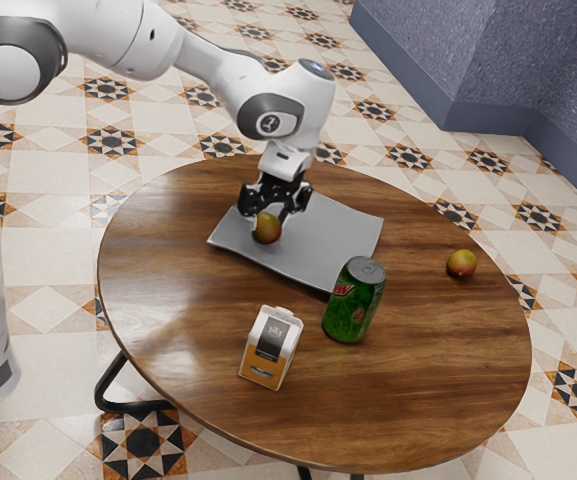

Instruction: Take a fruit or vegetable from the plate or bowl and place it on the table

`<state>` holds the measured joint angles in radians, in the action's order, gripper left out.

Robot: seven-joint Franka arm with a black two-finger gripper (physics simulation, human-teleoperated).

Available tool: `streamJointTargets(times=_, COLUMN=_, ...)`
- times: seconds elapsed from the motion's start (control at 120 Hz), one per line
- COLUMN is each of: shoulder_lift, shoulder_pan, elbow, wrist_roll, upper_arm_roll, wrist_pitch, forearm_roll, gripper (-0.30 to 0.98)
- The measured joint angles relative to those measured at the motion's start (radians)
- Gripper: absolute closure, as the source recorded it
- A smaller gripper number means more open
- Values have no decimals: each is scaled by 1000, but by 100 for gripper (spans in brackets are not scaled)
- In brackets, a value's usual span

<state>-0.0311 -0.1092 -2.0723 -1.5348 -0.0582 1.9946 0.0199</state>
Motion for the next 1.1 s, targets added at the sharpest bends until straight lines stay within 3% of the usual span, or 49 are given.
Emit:
streamJointTargets(times=0.142, shoulder_lift=-1, shoulder_pan=2, elbow=0, wrist_roll=13, upper_arm_roll=0, wrist_pitch=23, forearm_roll=-3, gripper=42)
streamJointTargets(times=0.5, shoulder_lift=-13, shoulder_pan=11, elbow=38, wrist_roll=42, upper_arm_roll=6, wrist_pitch=43, forearm_roll=2, gripper=45)
streamJointTargets(times=1.1, shoulder_lift=-53, shoulder_pan=15, elbow=56, wrist_roll=127, upper_arm_roll=162, wrist_pitch=-7, forearm_roll=-14, gripper=45)
